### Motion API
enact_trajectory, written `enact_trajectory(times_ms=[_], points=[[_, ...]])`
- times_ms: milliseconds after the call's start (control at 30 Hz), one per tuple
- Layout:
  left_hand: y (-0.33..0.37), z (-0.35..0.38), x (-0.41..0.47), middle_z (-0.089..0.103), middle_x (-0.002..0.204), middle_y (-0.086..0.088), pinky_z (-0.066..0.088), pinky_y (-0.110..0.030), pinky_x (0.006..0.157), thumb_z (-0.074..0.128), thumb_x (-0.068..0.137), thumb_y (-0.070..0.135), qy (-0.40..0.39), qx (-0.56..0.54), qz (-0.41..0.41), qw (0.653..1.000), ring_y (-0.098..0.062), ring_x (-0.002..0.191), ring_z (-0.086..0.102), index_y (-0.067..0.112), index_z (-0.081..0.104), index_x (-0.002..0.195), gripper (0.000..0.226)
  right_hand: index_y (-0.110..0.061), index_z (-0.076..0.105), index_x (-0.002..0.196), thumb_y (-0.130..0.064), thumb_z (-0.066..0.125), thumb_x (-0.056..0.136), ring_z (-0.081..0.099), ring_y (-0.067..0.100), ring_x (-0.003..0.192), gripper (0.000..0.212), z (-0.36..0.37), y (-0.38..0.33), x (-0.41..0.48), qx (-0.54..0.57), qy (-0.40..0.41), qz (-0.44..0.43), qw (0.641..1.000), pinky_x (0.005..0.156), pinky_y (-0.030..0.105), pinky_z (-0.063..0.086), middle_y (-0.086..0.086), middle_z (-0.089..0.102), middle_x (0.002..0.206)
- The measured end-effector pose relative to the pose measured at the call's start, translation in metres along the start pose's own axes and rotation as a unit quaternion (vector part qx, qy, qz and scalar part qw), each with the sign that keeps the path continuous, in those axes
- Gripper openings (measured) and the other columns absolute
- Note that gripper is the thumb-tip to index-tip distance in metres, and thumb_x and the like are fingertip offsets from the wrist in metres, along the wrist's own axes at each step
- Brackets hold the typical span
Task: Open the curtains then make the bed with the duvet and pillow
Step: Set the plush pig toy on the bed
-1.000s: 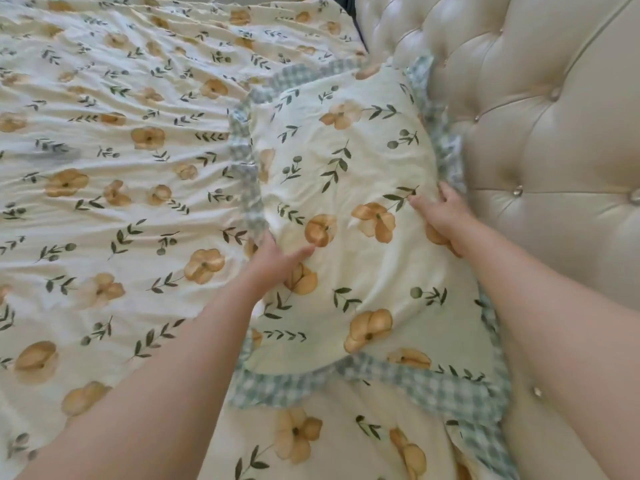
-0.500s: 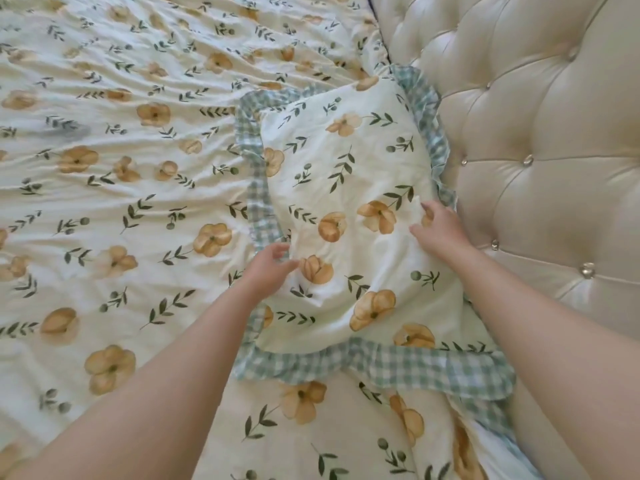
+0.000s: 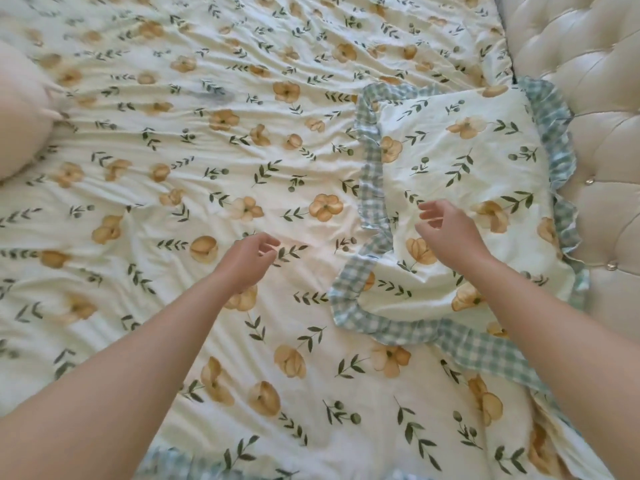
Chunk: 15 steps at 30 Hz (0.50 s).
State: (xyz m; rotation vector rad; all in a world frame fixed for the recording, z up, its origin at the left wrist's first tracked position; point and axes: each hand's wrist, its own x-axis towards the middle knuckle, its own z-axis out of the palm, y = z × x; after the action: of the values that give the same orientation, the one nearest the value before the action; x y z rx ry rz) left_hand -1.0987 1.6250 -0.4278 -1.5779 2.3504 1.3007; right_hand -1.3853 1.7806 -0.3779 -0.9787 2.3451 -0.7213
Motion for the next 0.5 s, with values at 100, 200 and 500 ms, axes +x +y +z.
enact_trajectory(times_ms=[100,200,500], points=[[-0.045,-0.027,-0.016,0.062,0.114,0.007,0.049,-0.028,0.068,0.051,0.097,0.024,0.012,0.0,-0.016,1.0,-0.009,0.093,0.06,0.026,0.058,0.12,0.025,-0.017,0.054,0.127,-0.02,0.055,0.094,0.058,0.014,0.098,0.033,0.04,-0.041,-0.011,0.014,-0.035,-0.017,0.999,0.08,0.029,0.048,-0.002,0.061,0.114],[-0.095,-0.061,-0.032,0.061,0.114,0.007,0.052,-0.032,0.073,0.05,0.097,0.023,0.019,0.022,-0.031,0.999,-0.011,0.094,0.059,0.025,0.057,0.123,0.027,-0.018,0.054,0.127,-0.021,0.056,0.094,0.058,0.013,0.098,0.033,0.097,-0.093,-0.028,0.009,-0.076,-0.041,0.996,0.08,0.029,0.049,-0.003,0.06,0.112],[-0.218,-0.157,-0.054,0.058,0.117,0.009,0.052,-0.037,0.088,0.05,0.097,0.026,0.001,0.038,-0.017,0.999,-0.012,0.106,0.057,0.025,0.056,0.126,0.029,-0.021,0.058,0.122,-0.023,0.055,0.094,0.058,0.01,0.1,0.028,0.243,-0.228,-0.07,0.011,-0.122,-0.048,0.991,0.076,0.023,0.043,-0.007,0.062,0.11]])
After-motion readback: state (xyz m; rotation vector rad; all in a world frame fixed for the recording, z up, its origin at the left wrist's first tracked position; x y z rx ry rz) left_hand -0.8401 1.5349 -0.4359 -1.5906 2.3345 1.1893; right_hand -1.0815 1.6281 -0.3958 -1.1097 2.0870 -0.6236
